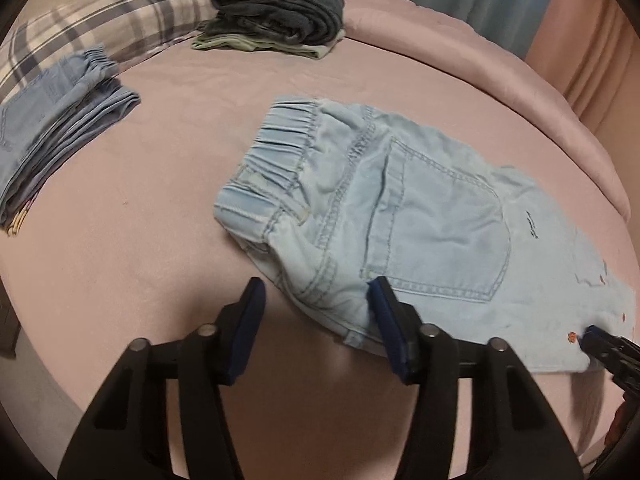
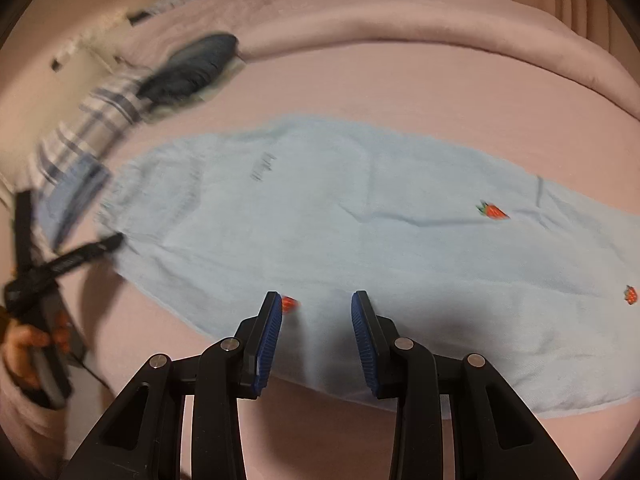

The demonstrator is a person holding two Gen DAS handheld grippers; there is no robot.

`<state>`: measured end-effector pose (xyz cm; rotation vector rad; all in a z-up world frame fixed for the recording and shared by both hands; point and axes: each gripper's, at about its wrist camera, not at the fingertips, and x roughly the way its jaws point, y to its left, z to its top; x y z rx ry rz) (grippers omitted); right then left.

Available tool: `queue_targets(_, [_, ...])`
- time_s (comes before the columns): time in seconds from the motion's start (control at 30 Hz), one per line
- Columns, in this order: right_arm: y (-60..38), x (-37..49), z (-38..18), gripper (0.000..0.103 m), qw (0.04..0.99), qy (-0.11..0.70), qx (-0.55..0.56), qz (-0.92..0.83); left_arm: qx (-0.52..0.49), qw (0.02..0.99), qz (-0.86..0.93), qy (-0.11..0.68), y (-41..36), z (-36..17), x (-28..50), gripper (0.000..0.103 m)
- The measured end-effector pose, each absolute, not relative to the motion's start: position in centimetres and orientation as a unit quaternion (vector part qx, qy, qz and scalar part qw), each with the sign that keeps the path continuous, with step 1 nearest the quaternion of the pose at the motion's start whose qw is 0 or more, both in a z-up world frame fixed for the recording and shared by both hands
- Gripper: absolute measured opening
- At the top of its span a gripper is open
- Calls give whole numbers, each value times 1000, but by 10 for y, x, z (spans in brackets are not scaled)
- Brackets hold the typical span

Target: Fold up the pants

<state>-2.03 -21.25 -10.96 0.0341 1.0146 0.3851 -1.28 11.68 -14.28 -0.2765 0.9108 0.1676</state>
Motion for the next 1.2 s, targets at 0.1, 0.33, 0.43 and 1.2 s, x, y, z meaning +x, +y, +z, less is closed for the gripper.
queue_targets(0.1, [-220,-17,-112,35,852,486,30,194,-136,885,81,438,118,-144,-15,52])
queue_targets(0.33, [-234,-23,-101,35,854,483,45,190,-122,888,92,434,115,-133,-21,55])
queue_targets(0.43, [-250,-28,-96,36,866,468,54,168,-98,893,101,428,110,-123,-28,60])
queue_targets(1.2, [-324,-38,-103,47,890,425,120,115,60,919,-22,388,-14,-85,-2,75])
